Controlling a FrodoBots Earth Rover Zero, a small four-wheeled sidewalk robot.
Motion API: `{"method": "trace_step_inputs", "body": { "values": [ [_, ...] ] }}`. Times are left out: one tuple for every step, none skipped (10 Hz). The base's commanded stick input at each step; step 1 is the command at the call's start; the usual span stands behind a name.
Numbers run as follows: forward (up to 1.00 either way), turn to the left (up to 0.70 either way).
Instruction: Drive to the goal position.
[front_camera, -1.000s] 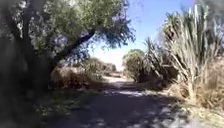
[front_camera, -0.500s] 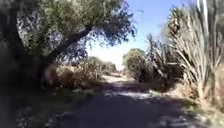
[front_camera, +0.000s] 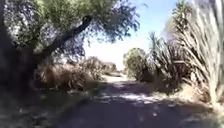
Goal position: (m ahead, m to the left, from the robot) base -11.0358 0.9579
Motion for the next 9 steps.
{"method": "trace_step_inputs", "body": {
  "values": [
    [0.85, -0.16],
    [0.85, -0.27],
    [0.85, -0.29],
    [0.85, -0.19],
    [0.85, -0.08],
    [0.85, 0.0],
    [0.85, 0.0],
    [0.85, 0.0],
    [0.85, 0.0]
  ]
}}
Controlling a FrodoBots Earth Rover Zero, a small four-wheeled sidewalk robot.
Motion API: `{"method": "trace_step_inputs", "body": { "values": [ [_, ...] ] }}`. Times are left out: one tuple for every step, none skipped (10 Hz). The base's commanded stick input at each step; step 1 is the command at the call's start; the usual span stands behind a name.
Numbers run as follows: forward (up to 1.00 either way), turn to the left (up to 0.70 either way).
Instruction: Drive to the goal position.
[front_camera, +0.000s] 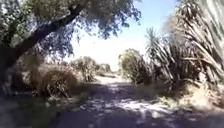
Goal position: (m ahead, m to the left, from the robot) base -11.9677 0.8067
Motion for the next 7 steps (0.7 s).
{"method": "trace_step_inputs", "body": {
  "values": [
    [0.85, 0.0],
    [0.85, 0.0],
    [0.85, 0.0],
    [0.85, 0.0],
    [0.85, 0.0],
    [0.85, 0.0],
    [0.85, 0.0]
  ]
}}
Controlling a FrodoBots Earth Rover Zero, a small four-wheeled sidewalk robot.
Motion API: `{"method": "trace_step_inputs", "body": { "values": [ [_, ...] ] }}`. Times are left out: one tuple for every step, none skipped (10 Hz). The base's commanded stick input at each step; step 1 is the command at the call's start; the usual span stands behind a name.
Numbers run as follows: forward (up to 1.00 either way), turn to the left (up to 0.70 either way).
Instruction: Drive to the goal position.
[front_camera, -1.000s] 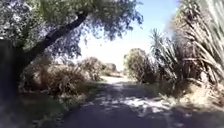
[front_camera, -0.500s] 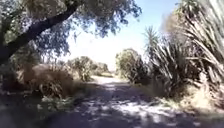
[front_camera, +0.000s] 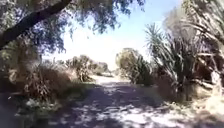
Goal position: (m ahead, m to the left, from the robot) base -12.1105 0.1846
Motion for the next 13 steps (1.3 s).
{"method": "trace_step_inputs", "body": {
  "values": [
    [0.85, 0.0],
    [0.85, 0.0],
    [0.85, 0.0],
    [0.85, 0.0],
    [0.85, 0.0],
    [0.85, 0.0],
    [0.85, 0.0],
    [0.85, 0.0],
    [0.85, 0.0],
    [0.85, 0.0],
    [0.85, 0.0],
    [0.85, 0.0],
    [0.85, 0.0]
  ]
}}
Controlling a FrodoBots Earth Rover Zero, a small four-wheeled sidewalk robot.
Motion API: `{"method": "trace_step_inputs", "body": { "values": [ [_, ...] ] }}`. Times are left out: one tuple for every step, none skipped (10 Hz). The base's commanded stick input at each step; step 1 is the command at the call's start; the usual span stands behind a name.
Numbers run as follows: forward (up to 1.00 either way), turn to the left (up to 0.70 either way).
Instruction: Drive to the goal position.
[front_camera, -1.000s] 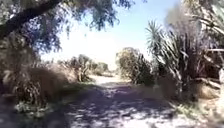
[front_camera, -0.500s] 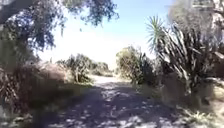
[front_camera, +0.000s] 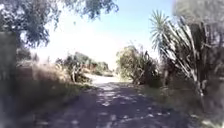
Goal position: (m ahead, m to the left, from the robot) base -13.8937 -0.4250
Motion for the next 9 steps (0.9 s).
{"method": "trace_step_inputs", "body": {
  "values": [
    [0.85, 0.0],
    [0.85, 0.0],
    [0.85, 0.0],
    [0.85, 0.0],
    [0.85, 0.0],
    [0.85, 0.0],
    [0.85, 0.0],
    [0.85, 0.0],
    [0.85, 0.0]
  ]
}}
